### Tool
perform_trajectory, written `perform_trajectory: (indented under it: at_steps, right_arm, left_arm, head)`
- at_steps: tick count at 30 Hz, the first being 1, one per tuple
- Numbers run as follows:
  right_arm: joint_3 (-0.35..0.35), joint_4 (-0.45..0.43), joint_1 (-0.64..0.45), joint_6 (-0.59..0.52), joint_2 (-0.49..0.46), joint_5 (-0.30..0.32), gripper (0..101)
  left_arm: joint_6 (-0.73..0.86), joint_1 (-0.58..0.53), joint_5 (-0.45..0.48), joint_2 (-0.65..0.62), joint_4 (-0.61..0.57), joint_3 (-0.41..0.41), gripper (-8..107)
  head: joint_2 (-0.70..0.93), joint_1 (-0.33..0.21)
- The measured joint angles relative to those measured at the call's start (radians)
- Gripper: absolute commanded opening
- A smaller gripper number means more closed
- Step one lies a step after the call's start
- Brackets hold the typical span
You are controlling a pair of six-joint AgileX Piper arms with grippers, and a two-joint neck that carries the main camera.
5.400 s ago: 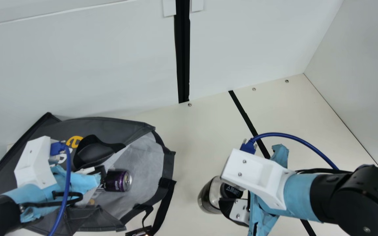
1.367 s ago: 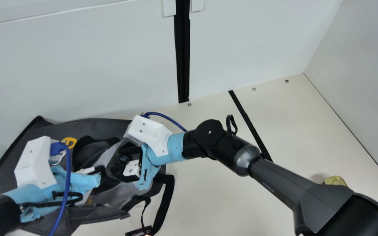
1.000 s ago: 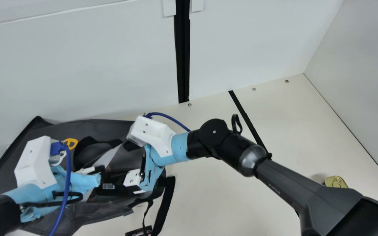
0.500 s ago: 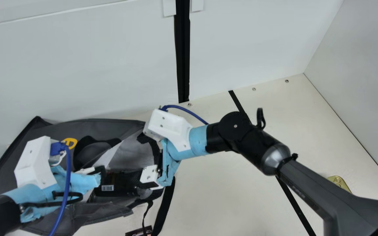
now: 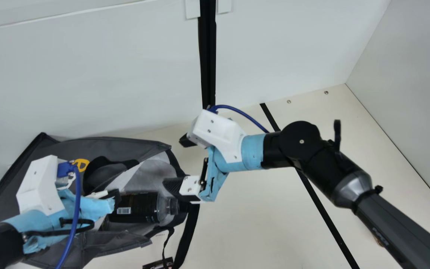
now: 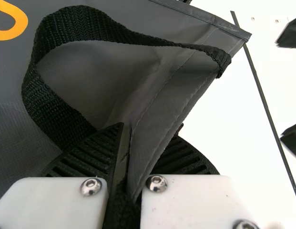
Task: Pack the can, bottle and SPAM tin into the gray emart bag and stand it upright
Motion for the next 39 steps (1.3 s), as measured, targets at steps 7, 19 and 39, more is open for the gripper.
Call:
perform_trajectory:
  at_steps: [7,19,39]
  right_arm:
    - [0.017,-0.094,-0.032,0.111,-0.068,-0.066,95]
    - [0.052,-0.275,-0.114,0.310,-0.191,-0.123,95]
    - [0.111,-0.621,-0.278,0.628,-0.394,-0.132,95]
  left_arm:
    - [0.000,0.000,0.000,0.000,0.000,0.000,-8]
    - [0.000,0.000,0.000,0.000,0.000,0.000,-8]
    - [0.000,0.000,0.000,0.000,0.000,0.000,-8]
  head:
    - [0.002,0.000]
    - [0.000,0.000]
    - [0.000,0.000]
